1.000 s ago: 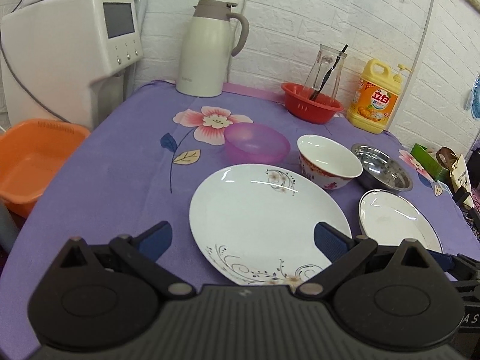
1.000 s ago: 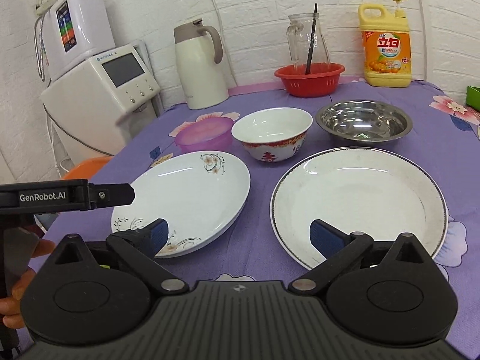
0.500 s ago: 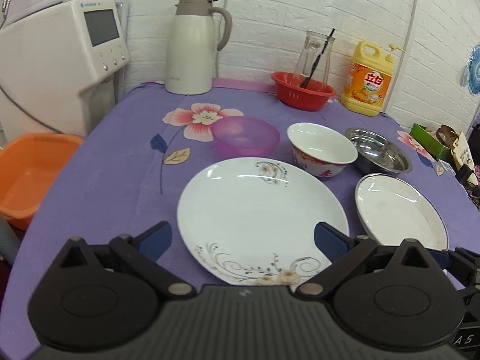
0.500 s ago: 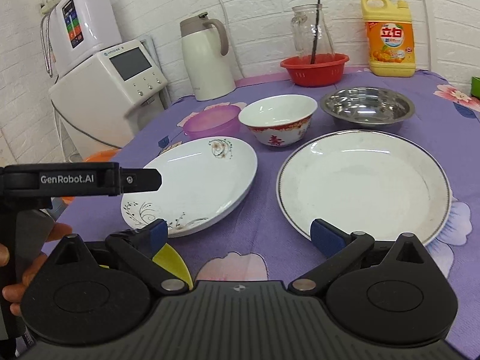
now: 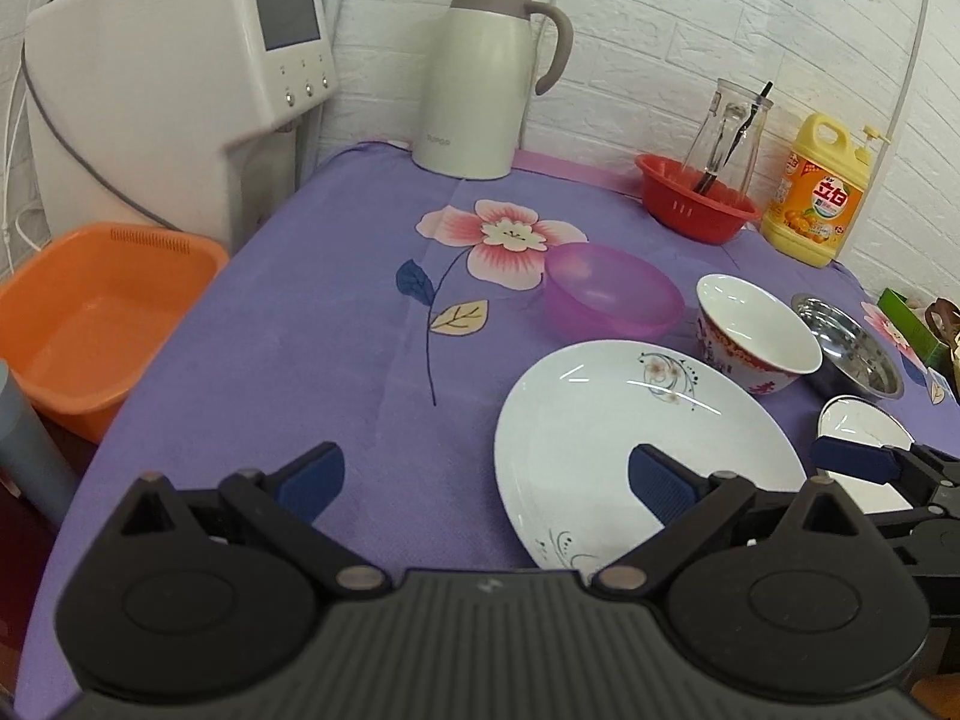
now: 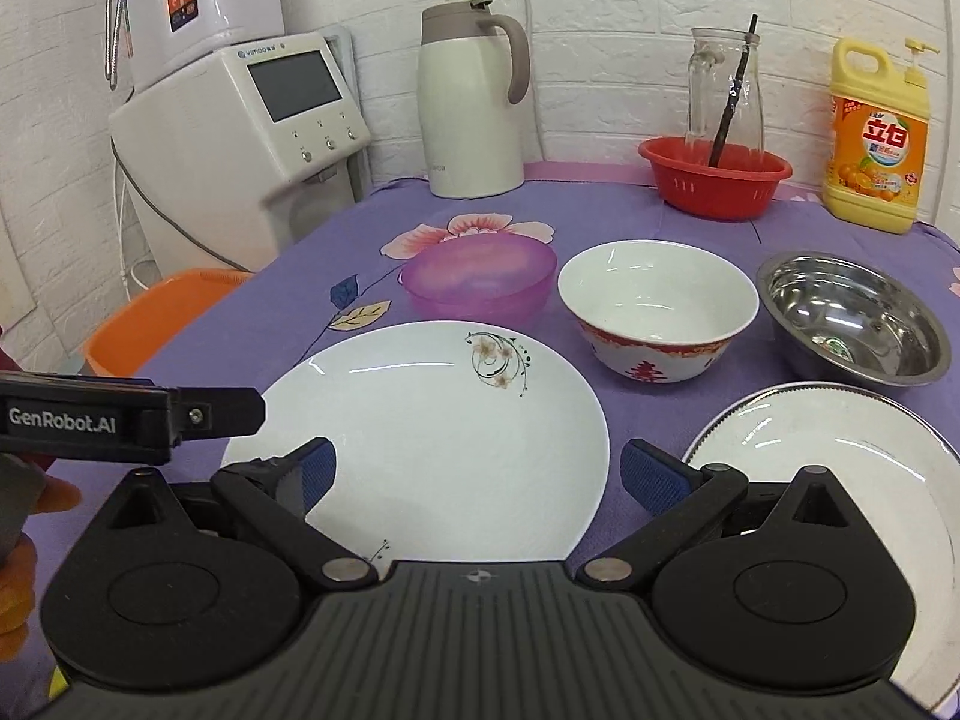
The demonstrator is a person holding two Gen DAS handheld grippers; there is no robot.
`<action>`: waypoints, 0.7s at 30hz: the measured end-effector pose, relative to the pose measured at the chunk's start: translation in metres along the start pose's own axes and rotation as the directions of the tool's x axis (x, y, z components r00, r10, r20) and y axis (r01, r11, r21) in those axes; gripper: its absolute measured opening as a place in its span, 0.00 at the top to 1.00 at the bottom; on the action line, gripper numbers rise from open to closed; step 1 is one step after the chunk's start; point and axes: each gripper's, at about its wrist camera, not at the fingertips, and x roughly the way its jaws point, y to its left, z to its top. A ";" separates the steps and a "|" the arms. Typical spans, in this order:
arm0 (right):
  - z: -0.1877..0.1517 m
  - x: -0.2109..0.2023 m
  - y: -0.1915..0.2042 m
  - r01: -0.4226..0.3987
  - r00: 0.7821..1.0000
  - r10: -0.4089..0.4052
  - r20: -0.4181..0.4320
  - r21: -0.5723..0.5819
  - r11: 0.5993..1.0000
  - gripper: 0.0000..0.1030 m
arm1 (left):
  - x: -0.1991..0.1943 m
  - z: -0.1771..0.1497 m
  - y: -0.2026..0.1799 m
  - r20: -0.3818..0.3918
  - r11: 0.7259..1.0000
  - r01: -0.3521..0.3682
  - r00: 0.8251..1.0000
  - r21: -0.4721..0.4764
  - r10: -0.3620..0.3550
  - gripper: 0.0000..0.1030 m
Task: Organize plates and bowls
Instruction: 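Move the left gripper to the rim of the white floral plate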
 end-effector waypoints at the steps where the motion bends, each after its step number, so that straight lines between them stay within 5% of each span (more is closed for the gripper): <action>1: 0.001 0.004 0.000 0.007 1.000 -0.007 -0.007 -0.007 1.000 0.00 | 0.002 0.001 0.001 -0.001 1.000 0.001 1.000 0.000 -0.001 0.03; 8: -0.003 0.031 -0.004 0.005 0.996 -0.004 -0.086 0.006 1.000 0.00 | 0.018 0.001 0.003 -0.021 1.000 0.024 1.000 -0.002 -0.024 0.03; 21: -0.007 0.038 0.007 0.029 0.996 -0.037 -0.084 -0.089 0.996 0.00 | 0.053 -0.002 -0.012 -0.105 0.998 0.051 0.993 0.027 -0.048 0.03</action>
